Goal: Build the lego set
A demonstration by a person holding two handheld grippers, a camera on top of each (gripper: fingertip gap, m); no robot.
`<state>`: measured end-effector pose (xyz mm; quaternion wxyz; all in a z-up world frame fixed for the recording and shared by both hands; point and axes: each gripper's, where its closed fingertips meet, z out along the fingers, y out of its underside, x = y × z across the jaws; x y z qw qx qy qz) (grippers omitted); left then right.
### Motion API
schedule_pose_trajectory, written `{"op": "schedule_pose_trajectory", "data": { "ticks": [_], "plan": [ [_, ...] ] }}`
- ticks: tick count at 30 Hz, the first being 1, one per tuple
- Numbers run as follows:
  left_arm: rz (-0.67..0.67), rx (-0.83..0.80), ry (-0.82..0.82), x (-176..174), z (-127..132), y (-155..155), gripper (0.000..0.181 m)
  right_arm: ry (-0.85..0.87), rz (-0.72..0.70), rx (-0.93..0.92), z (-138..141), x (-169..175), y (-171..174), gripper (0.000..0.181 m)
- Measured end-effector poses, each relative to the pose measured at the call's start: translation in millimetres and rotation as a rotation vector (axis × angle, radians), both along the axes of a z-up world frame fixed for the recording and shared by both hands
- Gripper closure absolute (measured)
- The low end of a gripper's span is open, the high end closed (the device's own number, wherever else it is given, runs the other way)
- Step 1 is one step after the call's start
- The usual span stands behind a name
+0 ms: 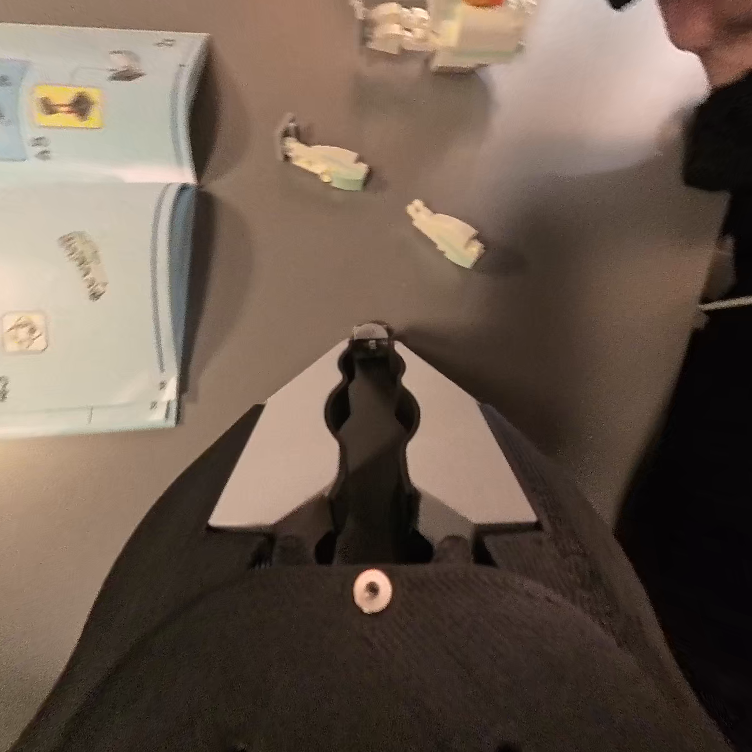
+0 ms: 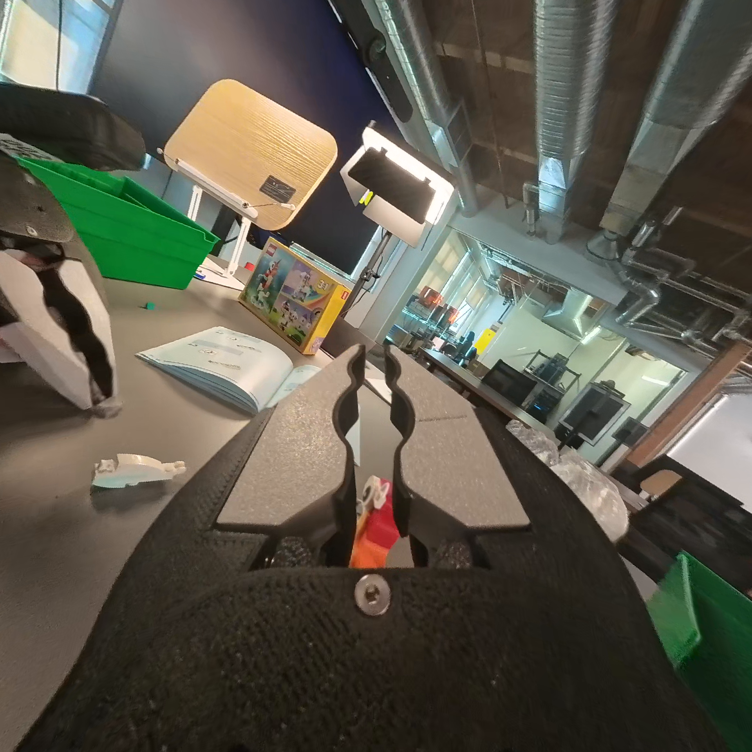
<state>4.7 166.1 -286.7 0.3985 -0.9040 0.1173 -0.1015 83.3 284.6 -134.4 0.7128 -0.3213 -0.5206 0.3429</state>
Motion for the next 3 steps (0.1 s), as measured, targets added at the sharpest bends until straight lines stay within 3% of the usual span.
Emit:
{"op": "schedule_pose_trajectory", "data": {
  "ticks": [1, 3],
  "plan": [
    [-0.066, -0.021, -0.008, 5.8, 0.0, -1.9, 0.166, 0.004, -0.008, 0.001, 0.8, 1.1, 1.5, 0.175],
    [-0.207, -0.050, 0.015, 13.4, -0.1, -5.3, 0.166, 0.012, -0.014, 0.003, 1.7, 2.8, 2.5, 0.175]
  ]
}}
